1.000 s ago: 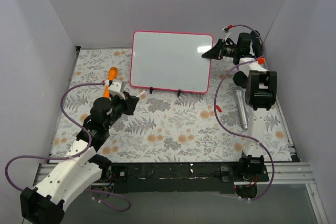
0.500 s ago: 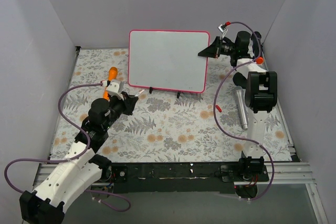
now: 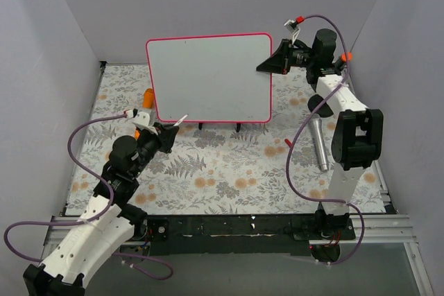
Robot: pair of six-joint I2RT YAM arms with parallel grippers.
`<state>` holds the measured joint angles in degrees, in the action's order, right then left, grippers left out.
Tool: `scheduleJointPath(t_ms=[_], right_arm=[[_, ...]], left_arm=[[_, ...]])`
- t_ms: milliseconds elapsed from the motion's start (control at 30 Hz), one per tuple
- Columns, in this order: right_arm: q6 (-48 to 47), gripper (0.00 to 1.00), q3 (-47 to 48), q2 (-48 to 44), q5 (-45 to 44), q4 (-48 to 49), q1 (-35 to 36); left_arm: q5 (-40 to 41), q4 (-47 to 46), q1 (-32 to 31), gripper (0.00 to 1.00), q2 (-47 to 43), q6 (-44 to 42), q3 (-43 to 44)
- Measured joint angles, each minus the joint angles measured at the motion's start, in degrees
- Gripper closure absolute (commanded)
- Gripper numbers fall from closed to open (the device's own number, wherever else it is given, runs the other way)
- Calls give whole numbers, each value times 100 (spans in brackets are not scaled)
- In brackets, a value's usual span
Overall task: Write a sentence on the whiteboard
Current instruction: Move the whiteboard to the center of the board.
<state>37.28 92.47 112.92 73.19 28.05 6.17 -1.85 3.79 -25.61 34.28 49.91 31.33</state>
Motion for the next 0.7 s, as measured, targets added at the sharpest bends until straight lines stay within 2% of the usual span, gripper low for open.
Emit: scheduleJointPath(t_ms=[200,300,533,700], right_arm=[[-1742,99,-625,-1408,-398,-1976,15],[-2494,99,-1246,-2201,-614,-2739,-76],[-4221,99,-2559,-3659,-721,-4852,-710],[-4903,99,-3110,-4553,-540,-5593,-1276]], left_arm=[[-66,-81,0,100,-424,326,-7],[-291,-76,0,100,-592,682,111],[-1154,-116,0,100,-813,1451,702],[-1626,-76,0,100,-1095,1939,616]])
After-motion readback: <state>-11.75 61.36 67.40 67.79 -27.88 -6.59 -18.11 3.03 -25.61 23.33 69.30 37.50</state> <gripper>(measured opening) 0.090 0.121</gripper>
